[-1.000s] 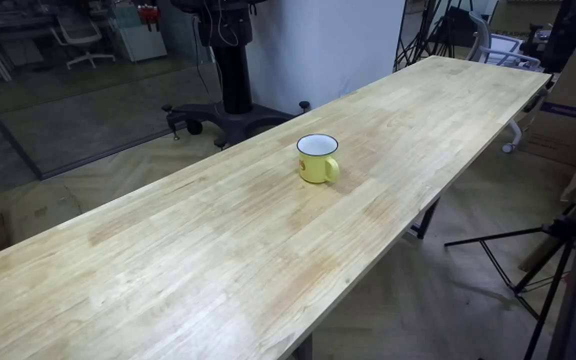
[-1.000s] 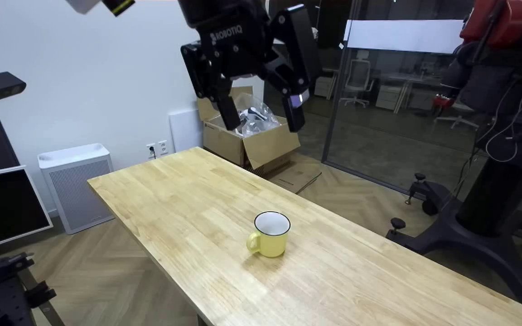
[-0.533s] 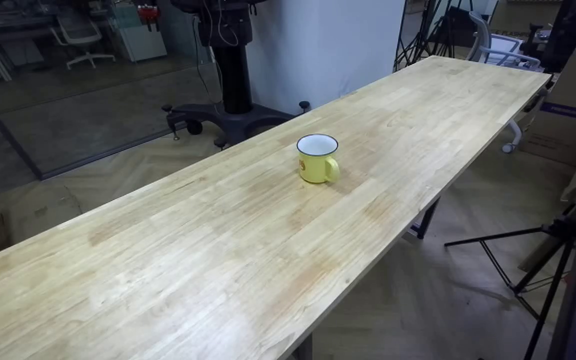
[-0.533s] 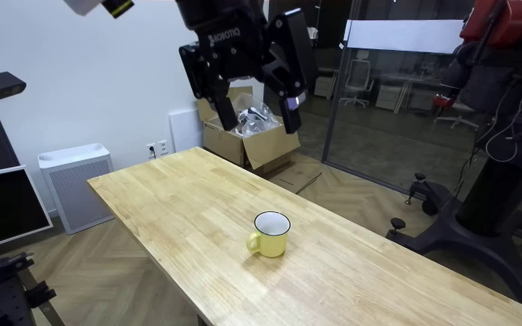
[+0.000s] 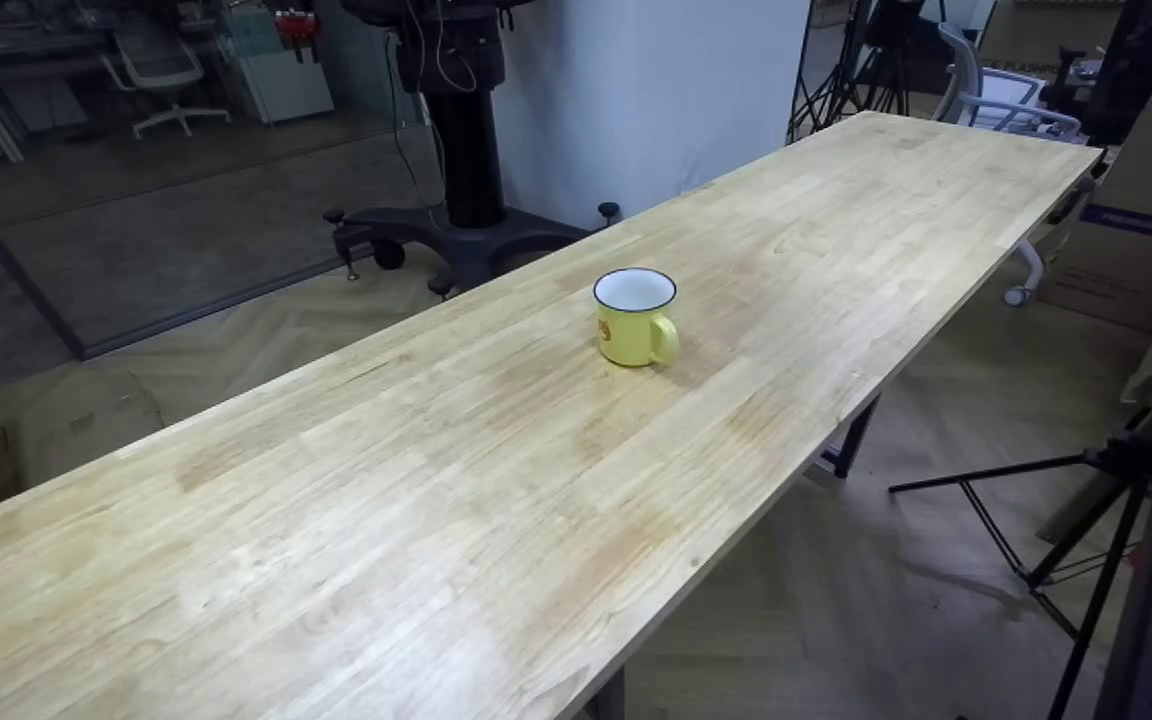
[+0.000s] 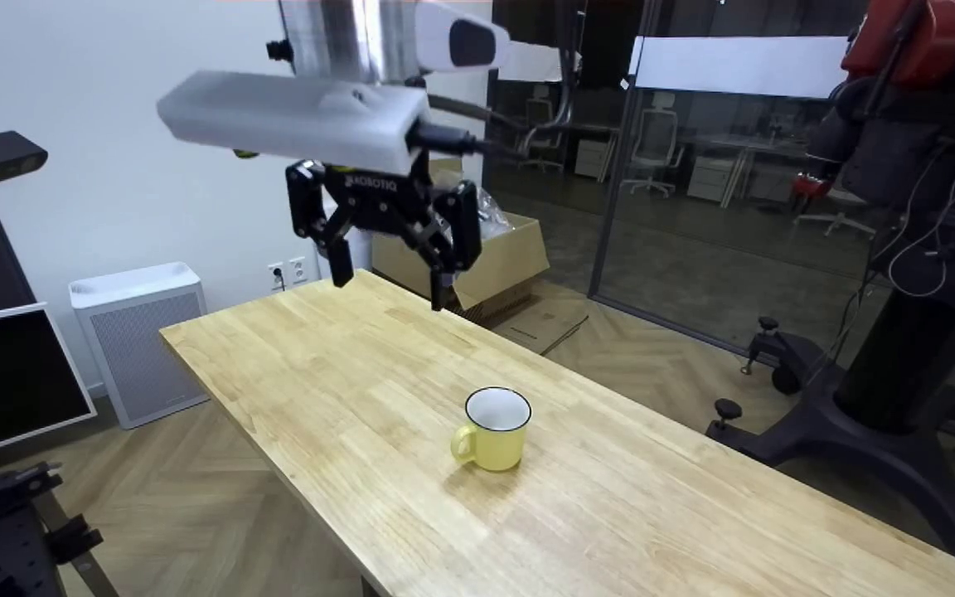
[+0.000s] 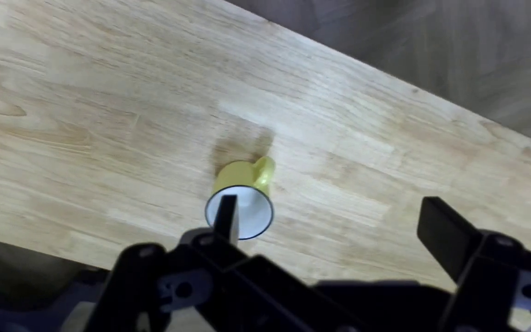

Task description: Move the mug to the left

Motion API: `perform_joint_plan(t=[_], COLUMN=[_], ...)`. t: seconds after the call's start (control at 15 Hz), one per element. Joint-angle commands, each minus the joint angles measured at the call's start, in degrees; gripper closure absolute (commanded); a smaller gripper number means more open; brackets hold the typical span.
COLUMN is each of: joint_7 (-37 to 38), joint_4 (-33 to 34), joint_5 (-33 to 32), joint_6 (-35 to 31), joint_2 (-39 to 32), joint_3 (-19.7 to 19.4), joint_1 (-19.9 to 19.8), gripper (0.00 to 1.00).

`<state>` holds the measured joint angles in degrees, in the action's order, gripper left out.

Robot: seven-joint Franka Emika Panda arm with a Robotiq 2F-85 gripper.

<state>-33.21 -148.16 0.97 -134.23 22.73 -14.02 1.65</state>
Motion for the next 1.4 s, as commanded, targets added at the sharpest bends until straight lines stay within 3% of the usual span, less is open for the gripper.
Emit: perform_joint_plan(t=[0.0,0.4,0.47,0.8,1.33], joint_7=[-11.9,-30.0,-26.7,-27.1,4.6], joint_4=[2.3,2.5,0.5,0.4,7.9], joint_5=[6.2,13.8,12.8,12.9,-0.8], joint_6=[-0.5,-12.4,-10.0,-10.6,-18.3], joint_2=[-5.9,-14.1,-10.6,-11.7,-28.8], joint_3=[-1.0,1.9,2.8,3.8,8.3], joint_1=[4.5,6.2,4.4,3.5,-2.5], gripper=[0.0,0.0,0.0,0.0,0.0])
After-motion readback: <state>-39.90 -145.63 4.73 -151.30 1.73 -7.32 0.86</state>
